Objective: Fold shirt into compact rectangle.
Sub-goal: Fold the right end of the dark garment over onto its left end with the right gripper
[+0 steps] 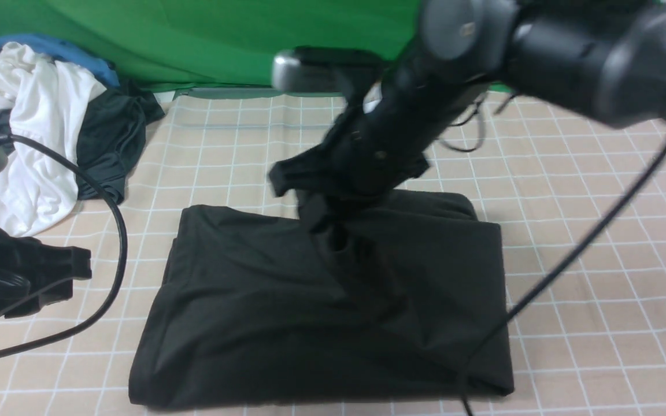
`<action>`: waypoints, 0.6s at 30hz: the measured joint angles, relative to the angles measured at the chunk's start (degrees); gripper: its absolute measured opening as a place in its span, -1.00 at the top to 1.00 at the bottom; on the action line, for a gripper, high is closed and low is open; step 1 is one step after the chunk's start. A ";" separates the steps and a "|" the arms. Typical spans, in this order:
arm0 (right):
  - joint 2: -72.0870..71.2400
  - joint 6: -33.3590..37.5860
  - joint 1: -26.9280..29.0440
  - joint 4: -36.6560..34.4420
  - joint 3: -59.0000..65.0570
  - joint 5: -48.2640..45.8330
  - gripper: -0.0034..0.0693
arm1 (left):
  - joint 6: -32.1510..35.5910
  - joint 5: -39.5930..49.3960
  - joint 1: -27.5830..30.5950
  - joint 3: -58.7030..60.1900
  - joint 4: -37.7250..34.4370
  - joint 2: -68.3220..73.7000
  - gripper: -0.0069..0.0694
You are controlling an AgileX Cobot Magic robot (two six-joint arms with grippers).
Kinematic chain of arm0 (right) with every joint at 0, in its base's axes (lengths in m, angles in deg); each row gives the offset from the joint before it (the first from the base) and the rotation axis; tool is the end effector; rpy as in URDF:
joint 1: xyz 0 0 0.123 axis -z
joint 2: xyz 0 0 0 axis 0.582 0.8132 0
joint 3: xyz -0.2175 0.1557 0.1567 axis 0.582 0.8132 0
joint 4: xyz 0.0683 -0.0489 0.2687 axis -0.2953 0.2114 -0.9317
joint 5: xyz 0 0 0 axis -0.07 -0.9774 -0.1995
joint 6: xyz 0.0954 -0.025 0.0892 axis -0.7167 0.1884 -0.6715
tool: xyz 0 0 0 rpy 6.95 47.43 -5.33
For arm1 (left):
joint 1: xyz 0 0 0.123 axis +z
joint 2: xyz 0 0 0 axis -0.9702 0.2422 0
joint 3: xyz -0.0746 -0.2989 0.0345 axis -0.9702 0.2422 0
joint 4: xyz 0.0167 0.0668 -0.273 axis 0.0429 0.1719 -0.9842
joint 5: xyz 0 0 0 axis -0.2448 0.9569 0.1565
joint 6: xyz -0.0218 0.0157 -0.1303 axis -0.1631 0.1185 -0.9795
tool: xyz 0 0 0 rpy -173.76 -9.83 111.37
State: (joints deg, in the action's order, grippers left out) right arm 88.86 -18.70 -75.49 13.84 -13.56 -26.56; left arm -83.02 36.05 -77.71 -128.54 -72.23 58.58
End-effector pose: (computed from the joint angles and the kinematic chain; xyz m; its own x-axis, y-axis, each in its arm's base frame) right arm 0.3570 0.3461 0.2694 -0.8790 -0.2893 -0.3791 -0.4373 0.8060 0.3988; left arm 0.2187 -0.0243 0.2636 -0.8503 -0.0924 -0.5180 -0.0006 0.9846 -0.1747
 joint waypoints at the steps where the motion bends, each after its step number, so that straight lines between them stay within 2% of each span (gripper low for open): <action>1: 1.37 -0.05 -0.59 -0.30 -1.05 0.14 0.70 | 0.00 0.00 0.00 0.00 0.00 0.00 0.77; 6: 8.52 -1.43 -4.31 -1.37 -8.93 1.89 0.69 | 0.00 0.00 0.00 0.00 0.00 0.00 0.77; 10: 12.54 -2.95 -6.53 -1.90 -12.38 4.62 0.58 | 0.00 0.00 0.00 0.00 0.00 0.00 0.77; 11: 13.37 -3.51 -7.02 -2.24 -12.86 5.55 0.50 | 0.00 -0.04 0.00 0.00 0.00 0.00 0.77; 15: 16.02 -3.53 -8.47 -3.23 -13.36 8.20 -0.04 | 0.00 -0.04 0.00 0.00 0.00 0.00 0.77; 18: 16.03 1.65 -8.38 -3.34 -13.36 7.35 -0.35 | 0.00 0.01 0.00 0.00 0.00 0.00 0.77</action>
State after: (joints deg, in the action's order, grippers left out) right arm 104.90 -17.06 -83.86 10.50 -26.92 -19.21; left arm -83.02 36.07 -77.71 -128.54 -72.23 58.58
